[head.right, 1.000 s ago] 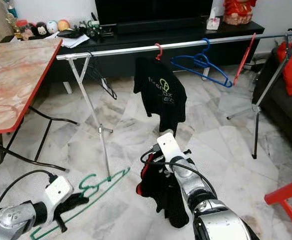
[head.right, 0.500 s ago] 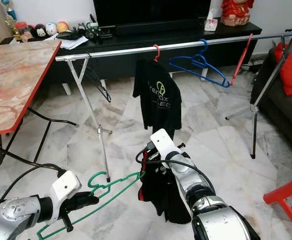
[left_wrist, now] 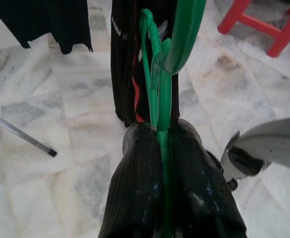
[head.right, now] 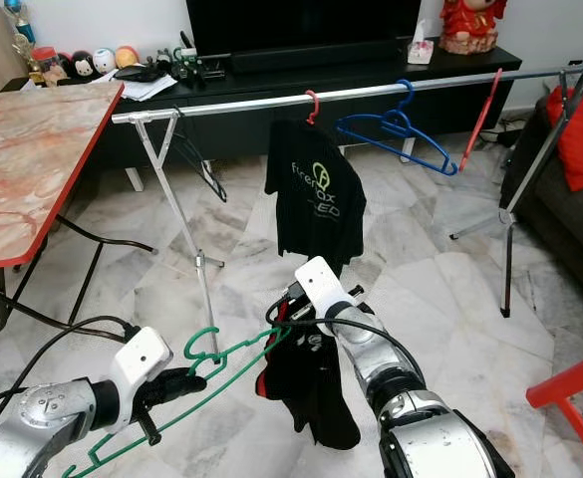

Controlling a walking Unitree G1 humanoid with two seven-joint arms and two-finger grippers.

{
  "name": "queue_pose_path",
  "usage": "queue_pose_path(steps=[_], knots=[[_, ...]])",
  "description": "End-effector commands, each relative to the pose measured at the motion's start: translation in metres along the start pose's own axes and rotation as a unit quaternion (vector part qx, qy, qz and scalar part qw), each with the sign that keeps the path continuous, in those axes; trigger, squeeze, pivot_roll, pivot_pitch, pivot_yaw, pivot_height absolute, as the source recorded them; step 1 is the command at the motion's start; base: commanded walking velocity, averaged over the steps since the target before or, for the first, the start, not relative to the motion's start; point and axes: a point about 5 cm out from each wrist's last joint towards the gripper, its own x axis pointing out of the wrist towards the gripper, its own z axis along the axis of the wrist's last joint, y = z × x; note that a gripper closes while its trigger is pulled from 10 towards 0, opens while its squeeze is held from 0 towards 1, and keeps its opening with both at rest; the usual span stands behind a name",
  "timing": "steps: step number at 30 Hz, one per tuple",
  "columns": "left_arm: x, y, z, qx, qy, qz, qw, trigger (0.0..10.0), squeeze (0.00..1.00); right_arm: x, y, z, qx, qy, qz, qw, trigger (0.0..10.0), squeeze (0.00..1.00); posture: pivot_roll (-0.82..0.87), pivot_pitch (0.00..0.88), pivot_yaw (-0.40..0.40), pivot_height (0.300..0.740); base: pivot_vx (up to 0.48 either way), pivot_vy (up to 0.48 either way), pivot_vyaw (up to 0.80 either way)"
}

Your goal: Hang hanger

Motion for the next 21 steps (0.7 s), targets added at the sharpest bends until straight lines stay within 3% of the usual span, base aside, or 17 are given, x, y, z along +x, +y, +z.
queue_pose_path(steps=[1,12,21], knots=[[0.000,0.008,-0.001,0.011,0.007,0.027,1.000,10.0,0.00,0.002,0.005,0.009,0.004,-0.019,0.015,1.000,10.0,0.00,-0.03,0.000,0.058,0.740,0.000,0.000,0.00],[0.011,0.019,0.005,0.006,-0.017,0.082,0.996,10.0,0.00,0.001,0.007,0.013,0.004,-0.027,0.036,0.999,10.0,0.00,-0.04,0.000,0.059,0.740,0.000,0.000,0.00],[0.013,0.003,0.017,-0.018,-0.047,0.005,0.999,10.0,0.00,0.000,0.008,0.017,0.001,-0.038,0.051,0.998,10.0,0.00,-0.04,0.000,0.062,0.740,0.000,0.000,0.00]])
